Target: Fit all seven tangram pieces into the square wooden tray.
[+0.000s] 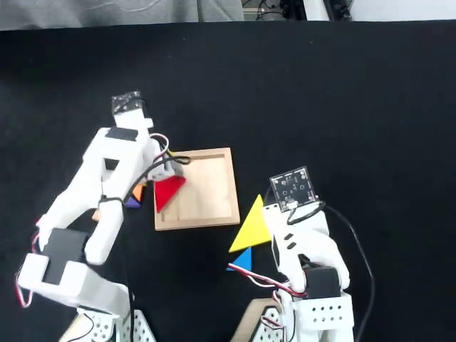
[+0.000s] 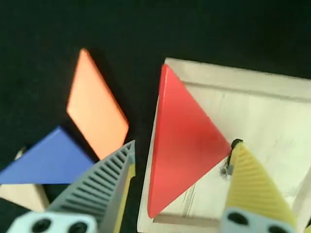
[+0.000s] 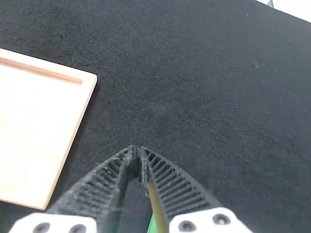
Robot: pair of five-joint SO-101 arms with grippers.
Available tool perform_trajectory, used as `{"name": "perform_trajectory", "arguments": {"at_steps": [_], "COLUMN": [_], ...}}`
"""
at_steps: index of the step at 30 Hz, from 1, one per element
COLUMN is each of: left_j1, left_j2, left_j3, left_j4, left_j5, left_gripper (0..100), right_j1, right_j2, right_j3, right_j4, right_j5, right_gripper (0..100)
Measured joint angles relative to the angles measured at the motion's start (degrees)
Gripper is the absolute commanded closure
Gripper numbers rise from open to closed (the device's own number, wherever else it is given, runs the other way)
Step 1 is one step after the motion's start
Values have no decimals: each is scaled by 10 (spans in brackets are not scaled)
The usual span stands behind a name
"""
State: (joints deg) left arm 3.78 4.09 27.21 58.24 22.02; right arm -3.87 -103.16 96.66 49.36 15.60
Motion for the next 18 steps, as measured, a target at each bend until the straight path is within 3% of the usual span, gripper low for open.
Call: {"name": "perform_trajectory", "arguments": {"at_steps": [18], "left_j1": [62], "left_j2": [62], "left_j3": [-50], "left_j4": [6], "left_j5": [-1], "left_gripper": [697], "right_j1": [0], "right_j2": [0], "right_j3": [0], "right_j4": [0], "right_j5": [0], "right_gripper": [986]}}
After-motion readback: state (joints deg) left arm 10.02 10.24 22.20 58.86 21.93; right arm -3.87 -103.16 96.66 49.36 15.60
